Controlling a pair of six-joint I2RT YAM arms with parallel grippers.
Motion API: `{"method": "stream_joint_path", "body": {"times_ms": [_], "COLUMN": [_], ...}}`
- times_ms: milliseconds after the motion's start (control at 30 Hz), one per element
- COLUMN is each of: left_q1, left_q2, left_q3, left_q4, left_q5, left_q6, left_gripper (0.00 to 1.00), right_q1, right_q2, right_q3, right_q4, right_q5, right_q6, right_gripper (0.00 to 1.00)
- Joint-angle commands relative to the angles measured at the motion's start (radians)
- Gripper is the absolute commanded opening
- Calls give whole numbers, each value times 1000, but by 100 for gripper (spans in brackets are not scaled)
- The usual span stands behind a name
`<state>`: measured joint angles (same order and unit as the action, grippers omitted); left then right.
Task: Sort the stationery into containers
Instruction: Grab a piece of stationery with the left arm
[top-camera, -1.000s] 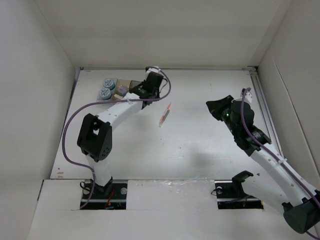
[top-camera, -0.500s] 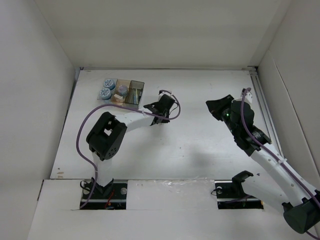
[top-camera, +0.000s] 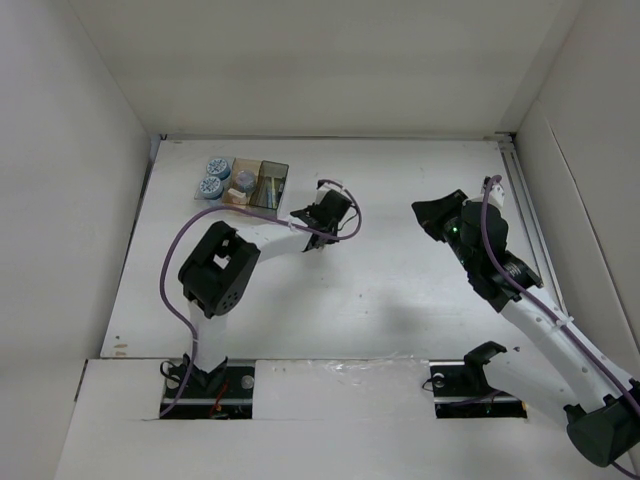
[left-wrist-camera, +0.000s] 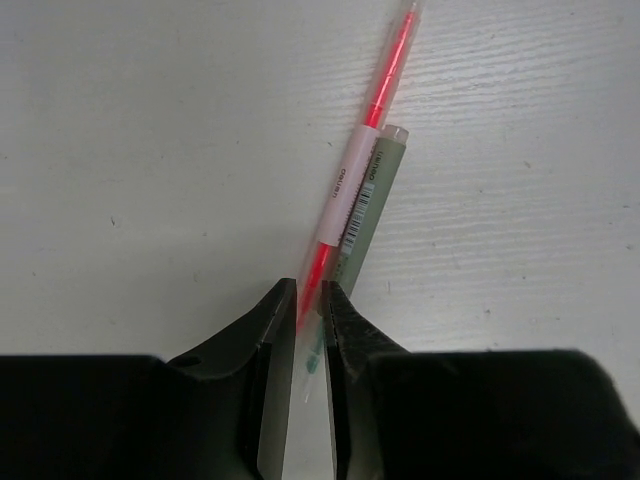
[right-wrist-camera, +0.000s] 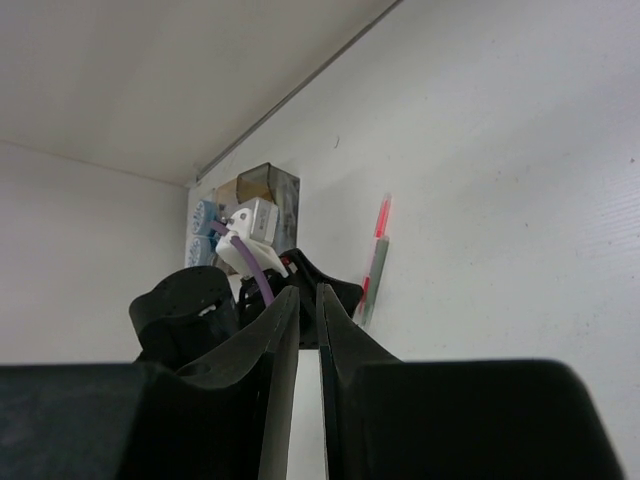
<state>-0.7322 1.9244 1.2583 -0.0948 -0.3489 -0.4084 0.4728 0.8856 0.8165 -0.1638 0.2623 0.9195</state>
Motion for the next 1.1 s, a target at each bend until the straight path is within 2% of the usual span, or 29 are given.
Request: {"method": "stream_joint_path", "body": {"times_ms": [0, 133, 300, 533, 600, 633, 833, 1067], "left_q1": [-1, -1, -1, -1, -1, -1, 60, 169], "left_q2": [12, 41, 65, 105, 105, 105, -25, -140], "left_q3": [47, 56, 67, 85, 85, 85, 76, 170], "left_q4": [-8, -8, -17, -26, -26, -26, -16, -72], "left_q5": [-50, -50, -41, -53, -77, -88, -88, -46], "left_q6": [6, 16, 25, 25, 14, 14, -6, 23], "left_gripper": [13, 12, 13, 13, 9, 0, 0, 0], "right_q1": [7, 7, 7, 7, 7, 7, 7, 7], "right_q2": [0, 0, 0, 0, 0, -10, -10, -10], "right_q3": [38, 38, 38, 38, 38, 38, 38, 38], "right_q4": [33, 33, 33, 33, 33, 33, 33, 43], "right_q5": [-11, -11, -11, -11, -11, -11, -11, -11], "right_q6": [-10, -10, -10, -10, -10, -10, -10, -10], "right_gripper": [19, 19, 32, 34, 35, 35, 35, 35]}}
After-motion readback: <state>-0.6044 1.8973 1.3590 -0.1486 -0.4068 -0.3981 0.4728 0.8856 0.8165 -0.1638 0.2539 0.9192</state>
